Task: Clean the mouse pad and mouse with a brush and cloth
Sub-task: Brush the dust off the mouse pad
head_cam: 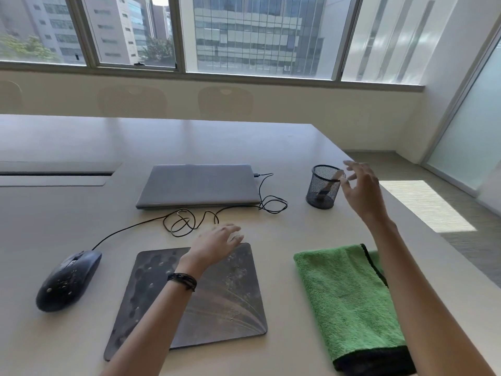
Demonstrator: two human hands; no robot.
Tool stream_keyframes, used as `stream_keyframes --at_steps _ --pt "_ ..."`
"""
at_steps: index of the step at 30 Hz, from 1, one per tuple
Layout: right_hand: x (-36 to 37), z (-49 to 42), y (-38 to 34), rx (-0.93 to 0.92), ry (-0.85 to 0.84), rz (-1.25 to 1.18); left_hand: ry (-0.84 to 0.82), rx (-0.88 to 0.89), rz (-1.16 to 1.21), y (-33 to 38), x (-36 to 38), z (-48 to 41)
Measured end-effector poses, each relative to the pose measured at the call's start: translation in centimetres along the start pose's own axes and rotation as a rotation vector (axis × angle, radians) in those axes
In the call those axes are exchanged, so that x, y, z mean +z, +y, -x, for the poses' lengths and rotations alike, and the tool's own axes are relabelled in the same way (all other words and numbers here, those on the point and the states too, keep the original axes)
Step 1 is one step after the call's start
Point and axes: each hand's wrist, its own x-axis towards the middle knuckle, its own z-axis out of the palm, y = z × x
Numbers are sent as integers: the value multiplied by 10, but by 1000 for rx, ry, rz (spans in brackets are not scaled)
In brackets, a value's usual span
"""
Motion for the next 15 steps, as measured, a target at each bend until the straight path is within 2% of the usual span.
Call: stream_keyframes --at_steps 6,15 --pt "18 -22 17 133 -54 39 24 -35 -9 1 0 -5" --pt "36 -36 22 156 -132 123 4 -60 -44 11 -2 -2"
